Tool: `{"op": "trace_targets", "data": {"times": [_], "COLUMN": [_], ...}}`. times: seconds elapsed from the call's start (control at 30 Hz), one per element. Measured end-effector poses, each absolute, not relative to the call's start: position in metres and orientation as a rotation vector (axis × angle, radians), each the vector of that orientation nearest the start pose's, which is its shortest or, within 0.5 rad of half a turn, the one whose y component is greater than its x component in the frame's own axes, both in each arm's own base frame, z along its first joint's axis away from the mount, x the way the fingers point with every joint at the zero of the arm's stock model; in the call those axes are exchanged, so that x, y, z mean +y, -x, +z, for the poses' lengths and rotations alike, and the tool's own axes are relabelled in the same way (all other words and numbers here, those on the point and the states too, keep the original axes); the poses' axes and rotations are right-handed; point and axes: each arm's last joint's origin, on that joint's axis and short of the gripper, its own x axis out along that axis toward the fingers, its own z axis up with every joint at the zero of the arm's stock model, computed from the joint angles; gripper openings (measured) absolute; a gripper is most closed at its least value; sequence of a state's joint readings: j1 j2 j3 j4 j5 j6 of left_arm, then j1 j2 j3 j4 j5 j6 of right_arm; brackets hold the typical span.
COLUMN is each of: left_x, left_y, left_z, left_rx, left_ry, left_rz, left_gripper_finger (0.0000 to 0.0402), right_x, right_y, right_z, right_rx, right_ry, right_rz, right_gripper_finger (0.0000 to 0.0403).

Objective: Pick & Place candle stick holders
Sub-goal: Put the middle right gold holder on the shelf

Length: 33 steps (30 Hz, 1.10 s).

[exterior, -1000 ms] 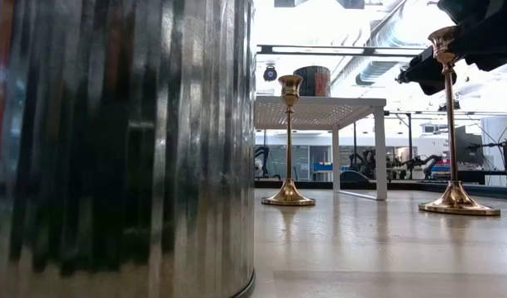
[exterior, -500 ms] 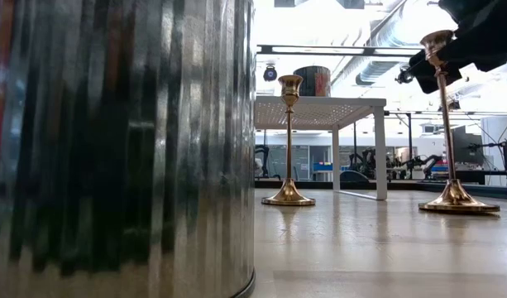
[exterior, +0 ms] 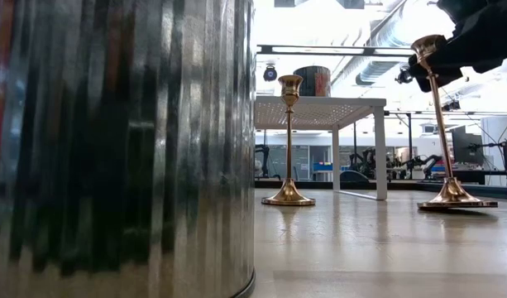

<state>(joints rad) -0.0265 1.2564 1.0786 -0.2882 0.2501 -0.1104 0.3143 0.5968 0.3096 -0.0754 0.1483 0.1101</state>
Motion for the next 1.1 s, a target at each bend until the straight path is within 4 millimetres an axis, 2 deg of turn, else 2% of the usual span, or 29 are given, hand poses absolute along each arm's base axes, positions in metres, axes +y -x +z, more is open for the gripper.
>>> {"op": "trace_targets", "data": {"times": [0.53, 0.73, 0.9, 1.1], "left_x": [-0.014, -0.015, -0.015, -0.015], "left_y": [-0.276, -0.279, -0.281, -0.288], "left_z": [0.326, 0.323, 0.321, 0.321], "left_rx": [0.485, 0.490, 0.495, 0.464], "left_ry": [0.165, 0.165, 0.164, 0.165], "left_rz": [-0.244, -0.245, -0.247, -0.242], "left_gripper_finger": [0.0395, 0.0395, 0.0395, 0.0395], "right_x": [0.044, 0.047, 0.051, 0.051], "right_y": [-0.143, -0.147, -0.161, -0.195], "right_z": [0.228, 0.251, 0.265, 0.276], "right_rx": [0.127, -0.014, -0.015, 0.035], "right_ry": [0.079, 0.119, 0.197, 0.242], "right_rz": [0.222, 0.274, 0.296, 0.306], "right_gripper_finger": [0.0097, 0.0097, 0.0097, 0.0098]}}
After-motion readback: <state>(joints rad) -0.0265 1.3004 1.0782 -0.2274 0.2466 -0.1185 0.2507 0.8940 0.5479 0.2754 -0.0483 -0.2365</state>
